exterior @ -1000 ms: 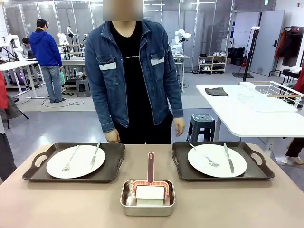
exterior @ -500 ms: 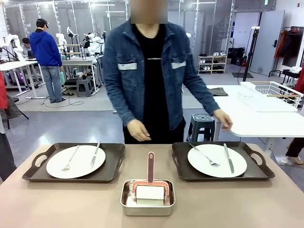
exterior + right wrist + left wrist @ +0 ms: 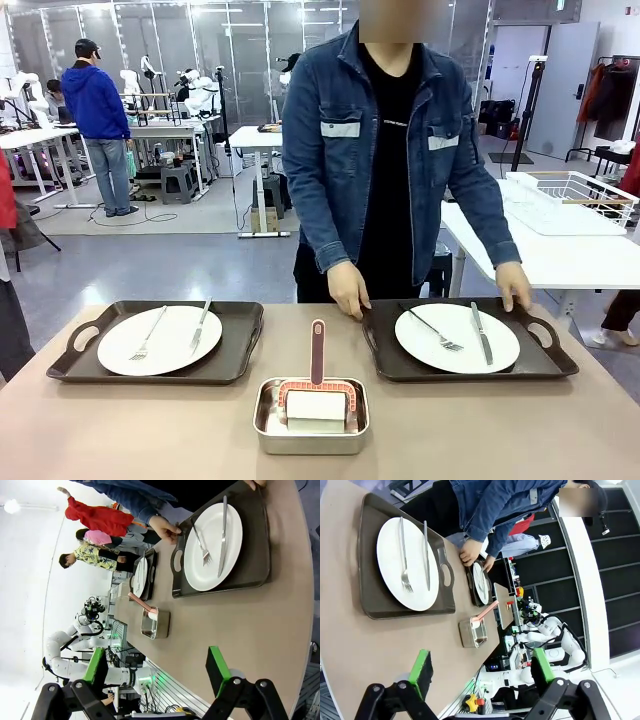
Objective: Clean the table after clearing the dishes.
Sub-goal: When the left (or right) Handle tray is removed, use the left hand (or right hand) to clean the left (or right) side of the table with the Lint Roller.
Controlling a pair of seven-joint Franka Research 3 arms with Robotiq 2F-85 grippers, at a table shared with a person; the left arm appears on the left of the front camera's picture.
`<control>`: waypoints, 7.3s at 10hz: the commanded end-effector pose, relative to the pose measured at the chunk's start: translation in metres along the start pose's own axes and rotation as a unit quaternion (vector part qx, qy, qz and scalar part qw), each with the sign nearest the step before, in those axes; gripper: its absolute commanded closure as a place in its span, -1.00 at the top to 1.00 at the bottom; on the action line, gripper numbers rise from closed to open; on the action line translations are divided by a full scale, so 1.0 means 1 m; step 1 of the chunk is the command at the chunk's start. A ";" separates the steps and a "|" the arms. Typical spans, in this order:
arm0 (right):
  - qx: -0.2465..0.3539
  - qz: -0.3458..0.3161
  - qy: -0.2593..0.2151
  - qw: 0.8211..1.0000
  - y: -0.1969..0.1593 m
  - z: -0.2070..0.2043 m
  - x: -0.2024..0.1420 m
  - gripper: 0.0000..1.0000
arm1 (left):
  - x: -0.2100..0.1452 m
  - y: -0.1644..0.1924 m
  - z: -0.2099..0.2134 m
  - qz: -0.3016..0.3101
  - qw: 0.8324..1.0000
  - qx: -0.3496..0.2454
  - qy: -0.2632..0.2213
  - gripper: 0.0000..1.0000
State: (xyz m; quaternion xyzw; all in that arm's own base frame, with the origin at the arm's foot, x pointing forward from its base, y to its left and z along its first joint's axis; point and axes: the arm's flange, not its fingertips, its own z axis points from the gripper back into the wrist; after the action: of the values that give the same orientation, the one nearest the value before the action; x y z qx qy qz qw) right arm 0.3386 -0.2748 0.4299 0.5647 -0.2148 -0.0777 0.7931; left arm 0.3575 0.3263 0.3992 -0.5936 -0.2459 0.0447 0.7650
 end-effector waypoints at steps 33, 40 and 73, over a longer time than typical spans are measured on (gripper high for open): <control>-0.250 0.468 0.505 0.681 0.201 -0.506 -0.057 1.00 | -0.003 -0.002 0.003 0.000 1.000 -0.004 -0.001 1.00; -0.239 0.471 0.501 0.685 0.205 -0.500 -0.047 1.00 | -0.003 -0.002 0.003 0.000 1.000 -0.004 -0.001 1.00; -0.258 0.463 0.533 0.660 0.261 -0.607 -0.091 -0.75 | -0.003 -0.002 0.003 0.000 1.000 -0.004 -0.001 1.00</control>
State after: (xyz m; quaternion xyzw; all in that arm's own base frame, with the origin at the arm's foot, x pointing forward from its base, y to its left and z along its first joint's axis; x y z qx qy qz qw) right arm 0.5119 0.4011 0.4624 0.1217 0.0819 0.6118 0.7773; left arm 0.3573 0.3264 0.3987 -0.5943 -0.2459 0.0450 0.7644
